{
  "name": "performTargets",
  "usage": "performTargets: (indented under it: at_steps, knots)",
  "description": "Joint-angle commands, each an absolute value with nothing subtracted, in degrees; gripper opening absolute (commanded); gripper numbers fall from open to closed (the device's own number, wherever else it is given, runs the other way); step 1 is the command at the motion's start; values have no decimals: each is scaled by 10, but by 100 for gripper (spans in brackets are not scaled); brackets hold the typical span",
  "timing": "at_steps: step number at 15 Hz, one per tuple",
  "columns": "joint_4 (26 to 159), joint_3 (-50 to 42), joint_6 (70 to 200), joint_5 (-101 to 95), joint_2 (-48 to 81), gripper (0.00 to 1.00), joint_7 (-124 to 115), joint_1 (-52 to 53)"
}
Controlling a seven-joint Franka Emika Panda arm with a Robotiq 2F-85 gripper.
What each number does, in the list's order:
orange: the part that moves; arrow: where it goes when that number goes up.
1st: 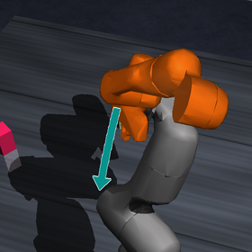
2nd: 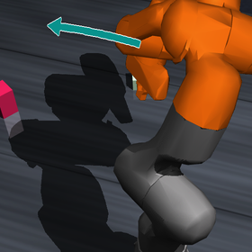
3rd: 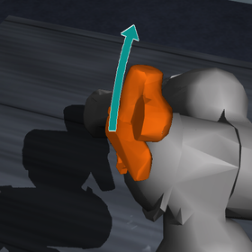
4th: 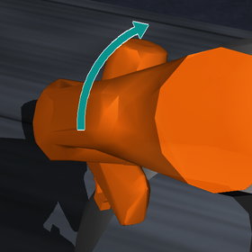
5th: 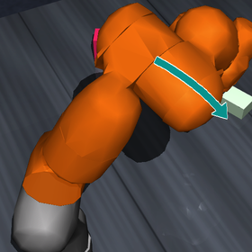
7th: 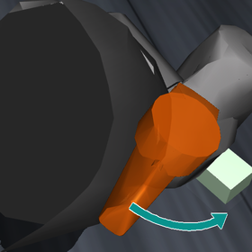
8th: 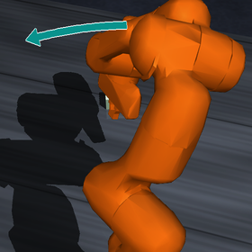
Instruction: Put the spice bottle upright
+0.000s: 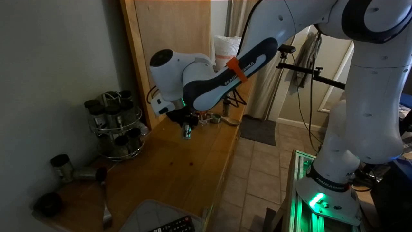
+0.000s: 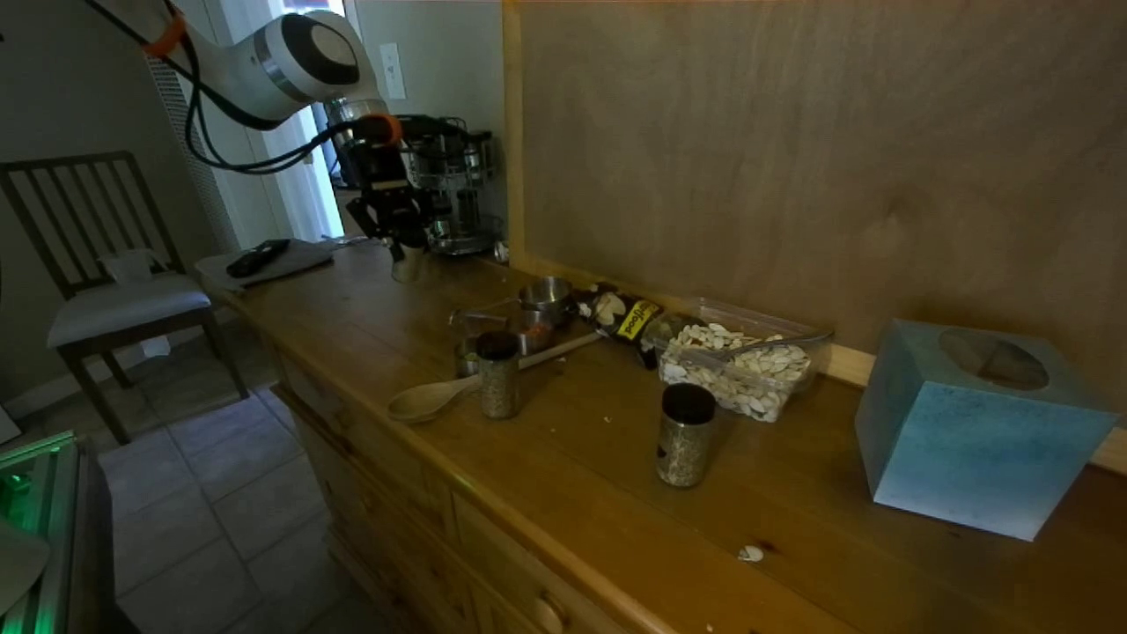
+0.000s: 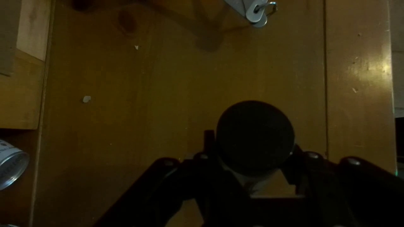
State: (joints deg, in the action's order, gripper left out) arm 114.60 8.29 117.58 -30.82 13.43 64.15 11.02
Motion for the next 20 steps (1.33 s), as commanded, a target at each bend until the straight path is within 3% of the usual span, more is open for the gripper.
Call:
performTargets:
  at_steps: [1,10,20]
  knots:
    - [1131,88,1149,-322,149,24,633,113]
    - [1113,94,1051,-431,168,24,515,154]
    - [1104,101,1059,-515,220,24,449,151]
